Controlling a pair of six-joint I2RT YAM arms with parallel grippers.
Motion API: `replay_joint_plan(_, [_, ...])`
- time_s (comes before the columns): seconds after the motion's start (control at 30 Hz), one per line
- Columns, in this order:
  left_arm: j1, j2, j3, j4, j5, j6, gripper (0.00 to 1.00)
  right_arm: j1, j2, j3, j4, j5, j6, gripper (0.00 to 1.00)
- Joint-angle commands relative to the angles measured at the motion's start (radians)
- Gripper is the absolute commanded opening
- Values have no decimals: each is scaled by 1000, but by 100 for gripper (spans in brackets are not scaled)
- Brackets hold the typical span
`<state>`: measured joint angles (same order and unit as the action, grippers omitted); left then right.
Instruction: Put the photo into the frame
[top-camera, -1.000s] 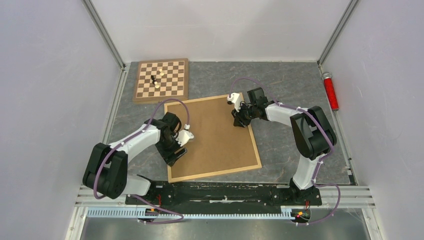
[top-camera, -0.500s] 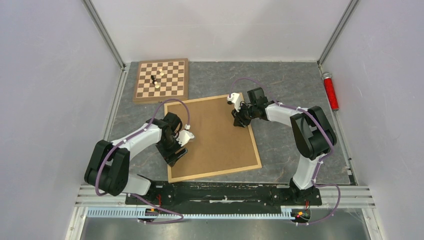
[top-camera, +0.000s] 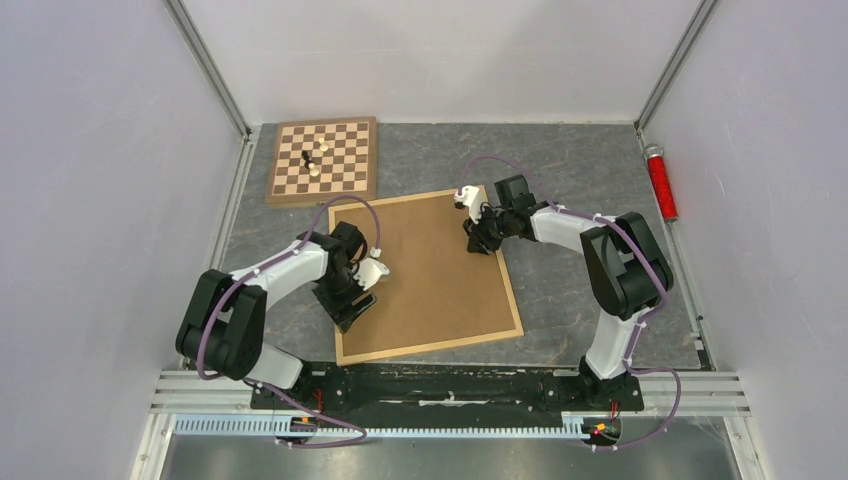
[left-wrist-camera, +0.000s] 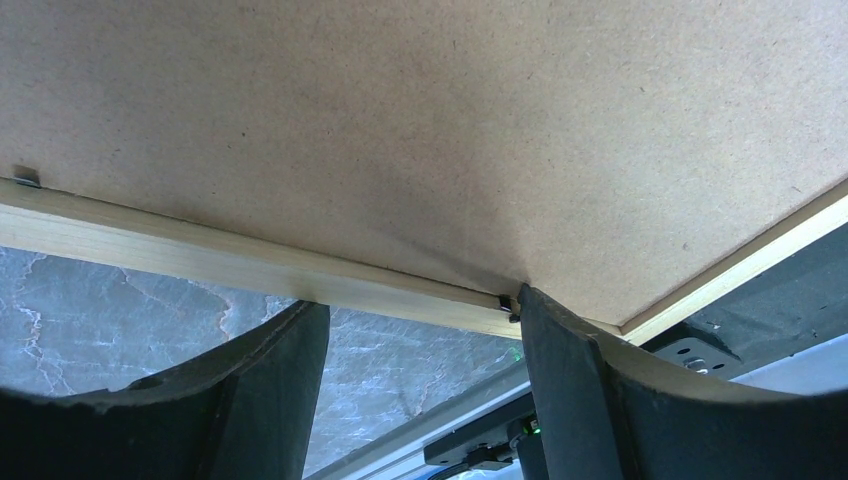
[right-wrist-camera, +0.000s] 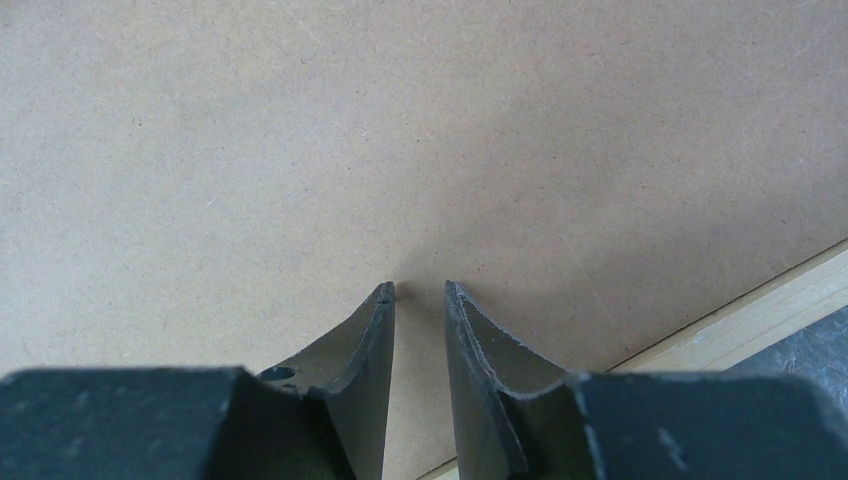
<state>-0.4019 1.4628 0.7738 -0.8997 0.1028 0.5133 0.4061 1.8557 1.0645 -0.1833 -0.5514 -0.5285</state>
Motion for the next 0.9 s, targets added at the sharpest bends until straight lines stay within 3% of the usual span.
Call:
replay_joint_plan(0.0, [-18,-4,32,112,83,-25,75,11,61,-62,-215,50,13,28])
replay_joint_plan(0.7, [-12,-158,3,57,-28,0,75,9,66,-66,-211,46,9,27])
replay_joint_plan(0.87, [-10,-229,-5,6,44,50,74,10,69,-66,-209,48,8,28])
